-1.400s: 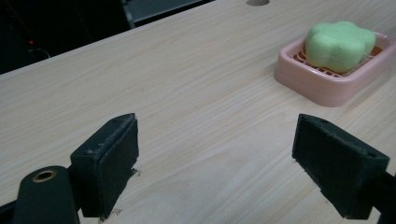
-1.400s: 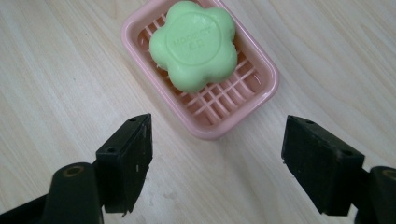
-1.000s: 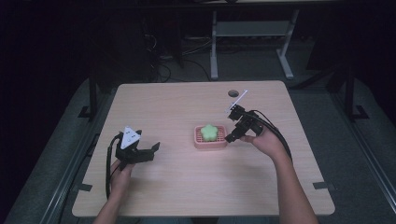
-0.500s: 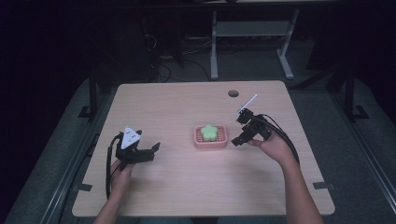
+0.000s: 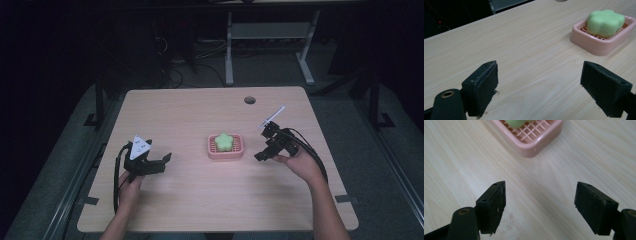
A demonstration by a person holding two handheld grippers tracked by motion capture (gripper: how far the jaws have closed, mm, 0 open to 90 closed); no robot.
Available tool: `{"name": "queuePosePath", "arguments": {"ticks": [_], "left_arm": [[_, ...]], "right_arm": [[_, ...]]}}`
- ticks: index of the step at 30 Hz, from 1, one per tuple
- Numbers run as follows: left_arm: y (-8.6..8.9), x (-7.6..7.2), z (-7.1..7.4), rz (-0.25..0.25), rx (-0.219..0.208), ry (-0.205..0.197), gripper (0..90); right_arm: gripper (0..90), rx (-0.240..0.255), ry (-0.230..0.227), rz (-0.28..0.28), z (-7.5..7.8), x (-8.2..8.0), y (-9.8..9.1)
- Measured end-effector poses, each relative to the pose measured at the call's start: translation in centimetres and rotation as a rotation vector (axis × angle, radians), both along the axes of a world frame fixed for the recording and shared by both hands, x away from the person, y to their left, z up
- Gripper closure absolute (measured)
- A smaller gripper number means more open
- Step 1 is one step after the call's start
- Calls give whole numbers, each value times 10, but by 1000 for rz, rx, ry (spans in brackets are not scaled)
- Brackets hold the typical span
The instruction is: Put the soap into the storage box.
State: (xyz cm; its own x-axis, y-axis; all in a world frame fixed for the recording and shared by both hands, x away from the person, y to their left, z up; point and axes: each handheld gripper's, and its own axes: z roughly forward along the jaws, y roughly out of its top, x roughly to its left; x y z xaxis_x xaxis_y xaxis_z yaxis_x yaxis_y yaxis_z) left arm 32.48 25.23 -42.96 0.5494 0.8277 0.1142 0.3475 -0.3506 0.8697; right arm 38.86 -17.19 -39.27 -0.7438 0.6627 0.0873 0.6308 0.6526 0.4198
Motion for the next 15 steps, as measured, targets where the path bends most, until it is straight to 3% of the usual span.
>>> {"name": "queuePosePath", "arguments": {"ticks": [15], "left_arm": [[0, 0, 0, -2, 6, 2, 143]], "right_arm": [[247, 21, 1, -35, -10, -19, -23]]}}
